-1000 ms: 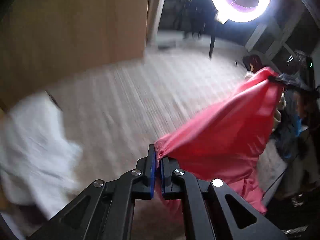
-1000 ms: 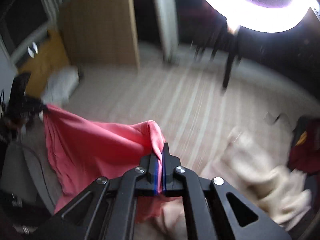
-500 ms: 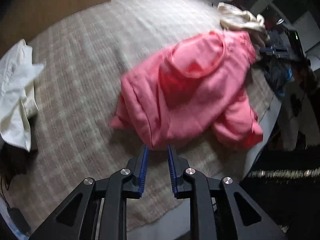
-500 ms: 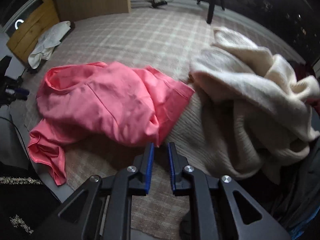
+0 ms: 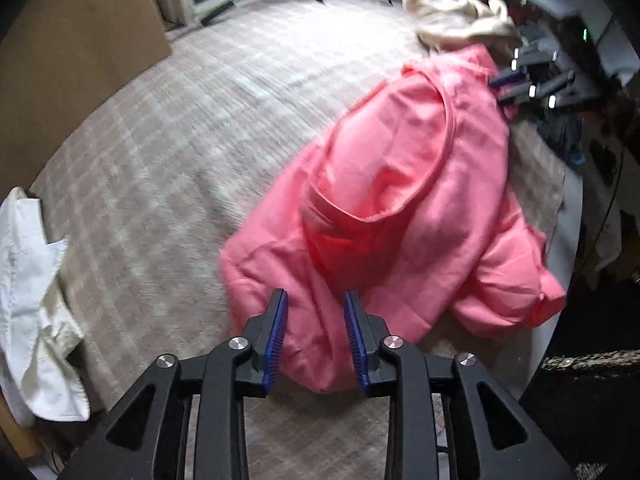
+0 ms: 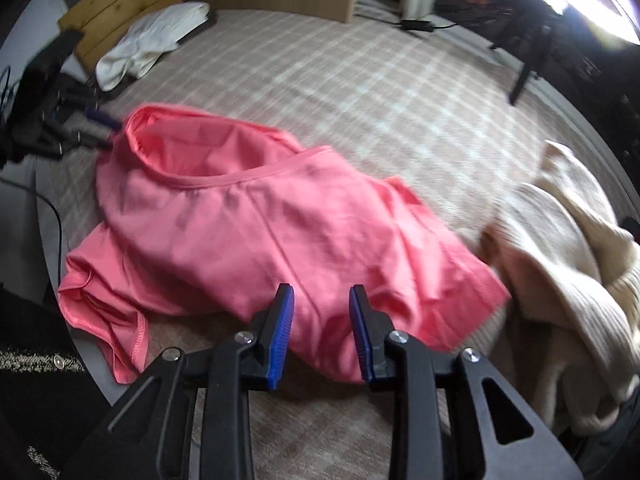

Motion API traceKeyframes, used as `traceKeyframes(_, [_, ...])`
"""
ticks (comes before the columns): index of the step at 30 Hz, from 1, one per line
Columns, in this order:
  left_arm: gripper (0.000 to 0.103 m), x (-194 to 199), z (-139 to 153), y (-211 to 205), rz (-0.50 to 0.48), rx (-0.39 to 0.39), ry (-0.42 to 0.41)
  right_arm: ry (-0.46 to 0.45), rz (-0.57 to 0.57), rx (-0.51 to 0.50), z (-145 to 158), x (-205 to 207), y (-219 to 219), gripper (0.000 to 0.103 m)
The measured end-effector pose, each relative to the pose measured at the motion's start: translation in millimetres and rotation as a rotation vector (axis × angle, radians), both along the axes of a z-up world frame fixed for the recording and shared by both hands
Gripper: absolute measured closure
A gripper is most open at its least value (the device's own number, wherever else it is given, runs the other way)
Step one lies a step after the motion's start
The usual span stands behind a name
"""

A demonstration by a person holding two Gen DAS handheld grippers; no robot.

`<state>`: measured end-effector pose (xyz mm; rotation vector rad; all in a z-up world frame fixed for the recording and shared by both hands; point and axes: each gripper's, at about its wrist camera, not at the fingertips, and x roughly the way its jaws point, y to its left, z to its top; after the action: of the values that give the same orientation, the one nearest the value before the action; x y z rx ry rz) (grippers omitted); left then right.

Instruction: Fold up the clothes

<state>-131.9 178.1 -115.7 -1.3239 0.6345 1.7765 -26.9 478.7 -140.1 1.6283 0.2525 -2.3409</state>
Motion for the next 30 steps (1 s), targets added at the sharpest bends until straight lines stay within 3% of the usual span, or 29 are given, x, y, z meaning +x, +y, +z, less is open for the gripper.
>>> traceKeyframes(4, [0.069, -16, 10, -11, 0.059, -0.002, 0.022, -0.009, 0.045, 0.007, -8, -5, -8, 0.072])
traceKeyframes(8, [0.069, -18, 5, -8, 0.059, 0.001, 0.006, -0.019, 0.09, 0.015, -17, -10, -17, 0.072])
traceKeyframes(10, [0.069, -18, 1, -5, 0.047, 0.0, -0.005, -0.024, 0.102, 0.014, -20, -11, -19, 0.099])
traceKeyframes(11, [0.069, -18, -2, -3, 0.037, -0.004, -0.006, -0.026, 0.1, 0.01, -20, -11, -19, 0.101])
traceKeyframes(14, [0.068, -18, -7, 4, 0.0, -0.019, -0.001, 0.021, 0.075, -0.021, -3, -2, -7, 0.101])
traceKeyframes(19, [0.068, -16, -7, 21, -0.089, -0.02, 0.037, 0.105, -0.069, -0.035, 35, 10, 40, 0.102])
traceKeyframes(23, [0.063, -19, -17, 40, -0.176, -0.054, 0.053, 0.069, -0.102, -0.052, 36, 6, 51, 0.102])
traceKeyframes(25, [0.073, -22, -26, 46, -0.21, -0.082, 0.031, 0.044, -0.083, -0.052, 31, 6, 44, 0.099])
traceKeyframes(26, [0.083, -24, -25, 45, -0.208, -0.075, 0.007, 0.035, -0.065, -0.053, 29, 5, 39, 0.095])
traceKeyframes(27, [0.099, -26, -23, 44, -0.201, -0.061, -0.019, 0.026, -0.045, -0.055, 27, 5, 32, 0.085])
traceKeyframes(28, [0.099, -29, -21, 42, -0.195, -0.046, -0.046, 0.021, -0.019, -0.052, 25, 6, 24, 0.079])
traceKeyframes(30, [0.099, -33, -17, 39, -0.181, -0.017, -0.098, 0.035, 0.036, -0.027, 23, 7, 11, 0.055])
